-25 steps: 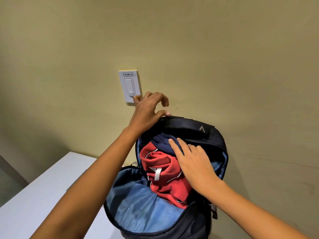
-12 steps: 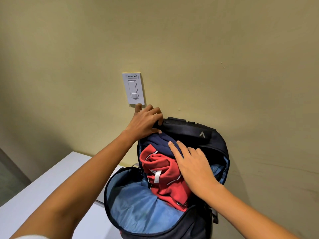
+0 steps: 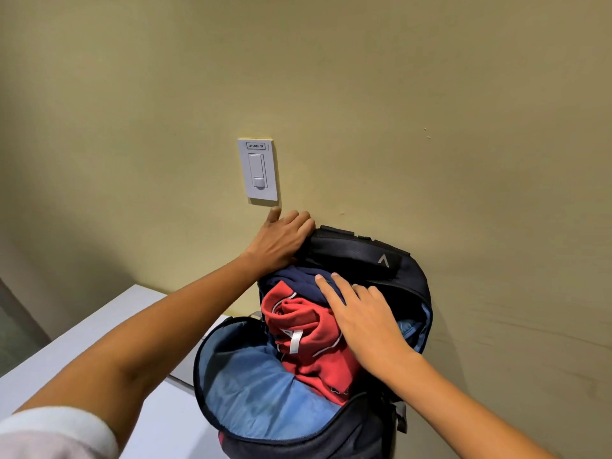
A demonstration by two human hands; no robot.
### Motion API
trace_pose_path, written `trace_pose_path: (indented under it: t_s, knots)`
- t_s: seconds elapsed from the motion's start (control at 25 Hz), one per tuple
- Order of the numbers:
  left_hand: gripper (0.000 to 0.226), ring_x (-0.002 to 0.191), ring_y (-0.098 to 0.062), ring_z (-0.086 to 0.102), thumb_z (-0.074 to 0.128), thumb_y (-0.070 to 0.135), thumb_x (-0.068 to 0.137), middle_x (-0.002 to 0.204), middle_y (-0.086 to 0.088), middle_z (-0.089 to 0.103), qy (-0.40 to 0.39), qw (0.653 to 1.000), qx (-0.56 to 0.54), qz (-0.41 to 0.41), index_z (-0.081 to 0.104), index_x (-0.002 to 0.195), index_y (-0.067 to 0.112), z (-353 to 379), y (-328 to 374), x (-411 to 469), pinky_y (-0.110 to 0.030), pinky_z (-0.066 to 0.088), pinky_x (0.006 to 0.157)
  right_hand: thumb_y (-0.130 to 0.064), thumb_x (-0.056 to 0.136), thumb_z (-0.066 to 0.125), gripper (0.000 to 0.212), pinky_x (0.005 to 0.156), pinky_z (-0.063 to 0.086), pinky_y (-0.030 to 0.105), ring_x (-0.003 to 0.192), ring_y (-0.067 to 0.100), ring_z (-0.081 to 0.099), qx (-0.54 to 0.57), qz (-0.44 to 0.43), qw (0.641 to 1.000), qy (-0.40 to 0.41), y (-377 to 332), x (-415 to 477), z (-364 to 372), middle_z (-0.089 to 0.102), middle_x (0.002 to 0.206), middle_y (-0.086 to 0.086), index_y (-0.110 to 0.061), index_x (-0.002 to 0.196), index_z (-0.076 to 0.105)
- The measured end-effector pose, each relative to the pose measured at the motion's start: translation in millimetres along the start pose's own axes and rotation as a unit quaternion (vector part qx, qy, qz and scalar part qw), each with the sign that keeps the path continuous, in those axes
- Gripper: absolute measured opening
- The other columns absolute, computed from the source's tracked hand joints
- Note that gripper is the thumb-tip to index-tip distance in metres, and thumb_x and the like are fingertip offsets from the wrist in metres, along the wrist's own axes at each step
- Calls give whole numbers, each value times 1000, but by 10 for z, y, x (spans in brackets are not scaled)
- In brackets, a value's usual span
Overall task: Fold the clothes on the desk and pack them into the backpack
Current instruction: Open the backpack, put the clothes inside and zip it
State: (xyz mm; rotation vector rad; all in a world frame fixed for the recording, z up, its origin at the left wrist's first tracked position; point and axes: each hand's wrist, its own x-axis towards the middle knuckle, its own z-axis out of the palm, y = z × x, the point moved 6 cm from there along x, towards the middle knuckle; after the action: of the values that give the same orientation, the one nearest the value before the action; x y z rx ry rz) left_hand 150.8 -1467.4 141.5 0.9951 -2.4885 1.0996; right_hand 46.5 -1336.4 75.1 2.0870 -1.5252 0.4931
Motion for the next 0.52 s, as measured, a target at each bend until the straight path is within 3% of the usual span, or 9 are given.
trace_pose_path:
  t_s: [0.16, 0.24, 0.36, 0.44, 0.52]
  knots:
    - [20, 73, -21, 58, 54, 16, 67, 87, 2, 59, 111, 993, 38, -12, 54, 87, 18, -187, -9, -31, -38, 26, 79, -5, 53, 82, 86, 60, 50, 37, 70, 32, 64, -19, -9, 1000, 18, 28, -22, 9, 64, 120, 21, -9, 134, 55]
    - [7, 68, -21, 58, 55, 23, 74, 81, 4, 61, 158, 986, 4, -48, 57, 80, 20, -267, -168, -111, -39, 25, 78, -8, 72, 64, 71, 62, 49, 39, 71, 33, 62, -54, -27, 998, 33, 22, -49, 39, 62, 123, 23, -6, 140, 45]
    - [13, 67, -19, 59, 53, 34, 79, 76, 8, 60, 156, 971, -105, -144, 56, 78, 21, -223, -344, -247, -38, 22, 76, -6, 84, 28, 61, 63, 46, 41, 70, 33, 57, -90, -28, 995, 29, 77, -58, 120, 60, 119, 23, -1, 143, 40]
    - [14, 68, -17, 59, 52, 35, 80, 75, 9, 59, 133, 959, -145, -202, 55, 79, 21, -127, -390, -307, -35, 18, 74, -7, 83, 27, 62, 61, 45, 41, 66, 31, 55, -95, -18, 995, 25, 181, -28, 144, 61, 107, 19, 0, 144, 38]
    - [14, 64, -21, 59, 64, 30, 76, 72, 6, 58, 97, 964, -117, -217, 55, 78, 20, -7, -439, -308, -35, 17, 72, -9, 81, 28, 63, 61, 45, 40, 65, 30, 57, -90, -17, 995, 32, 259, 0, 152, 61, 100, 16, -1, 143, 39]
